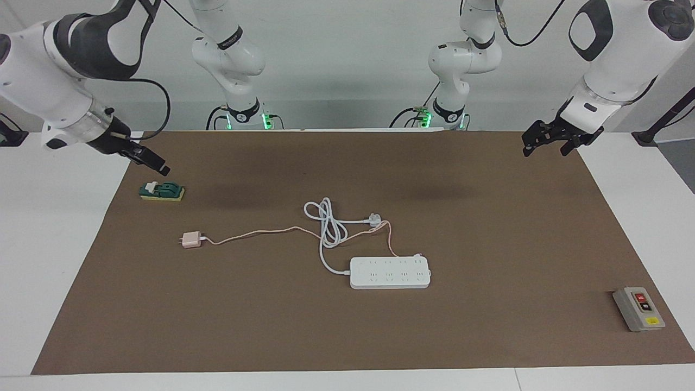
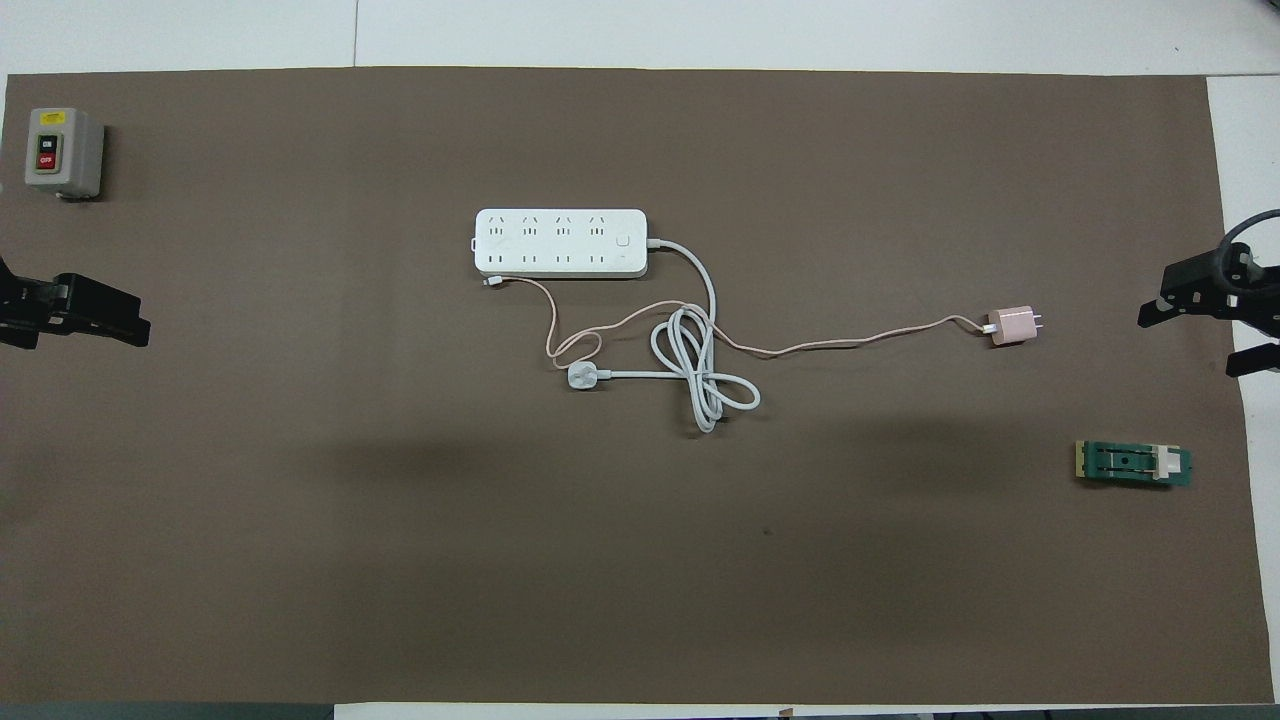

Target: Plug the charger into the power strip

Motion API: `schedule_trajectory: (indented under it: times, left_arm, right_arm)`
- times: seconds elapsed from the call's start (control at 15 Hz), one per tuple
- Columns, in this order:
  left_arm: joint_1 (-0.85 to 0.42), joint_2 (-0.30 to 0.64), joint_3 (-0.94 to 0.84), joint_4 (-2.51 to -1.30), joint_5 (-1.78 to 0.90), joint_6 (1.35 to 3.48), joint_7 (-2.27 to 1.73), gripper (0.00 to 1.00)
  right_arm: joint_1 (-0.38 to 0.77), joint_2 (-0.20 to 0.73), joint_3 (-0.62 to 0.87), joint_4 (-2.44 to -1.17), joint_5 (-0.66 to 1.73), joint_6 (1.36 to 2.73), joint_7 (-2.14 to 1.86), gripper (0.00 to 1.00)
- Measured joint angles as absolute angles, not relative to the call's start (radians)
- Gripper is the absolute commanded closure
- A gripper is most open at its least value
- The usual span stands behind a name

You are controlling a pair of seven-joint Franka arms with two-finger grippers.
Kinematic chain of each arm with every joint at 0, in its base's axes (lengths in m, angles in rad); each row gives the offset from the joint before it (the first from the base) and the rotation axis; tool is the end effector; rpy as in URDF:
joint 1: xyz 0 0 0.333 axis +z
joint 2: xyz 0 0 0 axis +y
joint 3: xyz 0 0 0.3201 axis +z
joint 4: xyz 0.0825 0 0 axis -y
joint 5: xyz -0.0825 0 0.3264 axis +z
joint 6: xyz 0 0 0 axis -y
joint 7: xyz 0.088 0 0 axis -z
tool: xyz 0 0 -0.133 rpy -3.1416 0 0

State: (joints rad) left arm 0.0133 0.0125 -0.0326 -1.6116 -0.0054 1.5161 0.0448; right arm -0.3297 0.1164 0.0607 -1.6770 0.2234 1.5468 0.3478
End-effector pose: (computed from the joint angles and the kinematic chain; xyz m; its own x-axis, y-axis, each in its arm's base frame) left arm 0.4899 -0.0101 0.5753 0.9921 -0.0643 -0.1074 -0.0635 -0.9979 0.0106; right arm 0.4985 -0.1079 0.5029 0.7763 -0.5518 -0.3047 -0.6072 -0.7844 -0.1267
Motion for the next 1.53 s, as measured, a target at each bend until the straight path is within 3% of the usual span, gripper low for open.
schedule_trajectory:
  times: [0.4, 0.86, 1.53]
  left_arm:
    - [0.013, 0.013, -0.033, -1.612, -0.005, 1.516, 0.045, 0.0]
    - [0.013, 0.013, -0.033, -1.612, -0.005, 1.516, 0.045, 0.0]
    - [0.004, 0.01, -0.04, -1.611, -0.005, 1.517, 0.045, 0.0]
  right_arm:
    - [-0.455, 0.226, 0.057, -1.842, 0.442, 1.695, 0.504, 0.0]
    - [-0.479, 0.389, 0.054, -1.844, 0.613, 1.728, 0.618, 0.0]
    - [-0.468, 0.473, 0.056, -1.837, 0.718, 1.834, 0.619, 0.0]
